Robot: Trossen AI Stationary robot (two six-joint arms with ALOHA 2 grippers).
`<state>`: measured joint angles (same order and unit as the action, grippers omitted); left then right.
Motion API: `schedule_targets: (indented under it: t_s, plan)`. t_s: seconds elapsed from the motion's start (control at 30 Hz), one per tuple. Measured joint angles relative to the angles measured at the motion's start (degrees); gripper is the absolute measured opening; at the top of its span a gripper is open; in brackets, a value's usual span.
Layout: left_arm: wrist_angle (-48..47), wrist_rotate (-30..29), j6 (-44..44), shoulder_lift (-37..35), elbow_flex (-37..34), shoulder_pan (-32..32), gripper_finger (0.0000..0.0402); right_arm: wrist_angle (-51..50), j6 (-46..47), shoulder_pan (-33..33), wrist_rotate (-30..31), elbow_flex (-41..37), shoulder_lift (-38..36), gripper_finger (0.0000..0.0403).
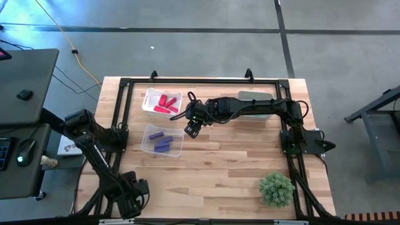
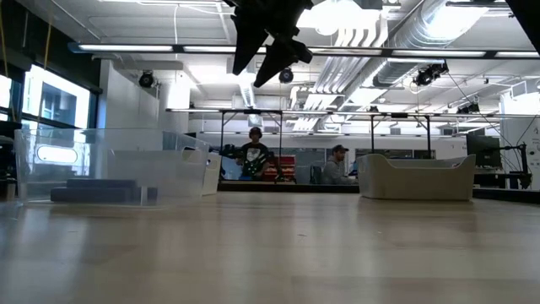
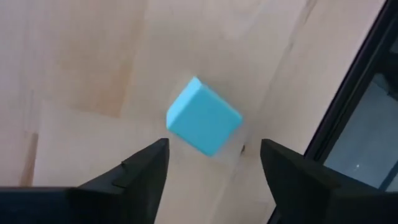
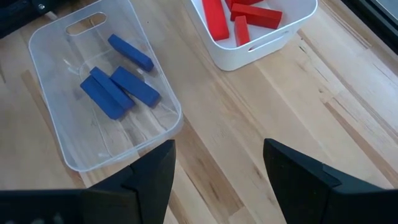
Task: Sort & place blocks by color
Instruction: Put the light blue block into the grey bin
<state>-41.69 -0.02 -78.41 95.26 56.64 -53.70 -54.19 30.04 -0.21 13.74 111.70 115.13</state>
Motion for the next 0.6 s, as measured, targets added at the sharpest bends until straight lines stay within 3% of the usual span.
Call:
schedule_targets:
  t_s: [0.33, 0.6]
  plan:
    - [0.0, -0.6, 2.0, 0.0, 0.0, 3.1, 0.0258, 0.0, 0.0, 0.0, 0.0, 0.0, 0.0, 0.0233]
    - [0.0, 1.3, -5.4, 0.0, 0.0, 4.7, 0.0258, 0.0, 0.0, 0.0, 0.0, 0.0, 0.0, 0.0233]
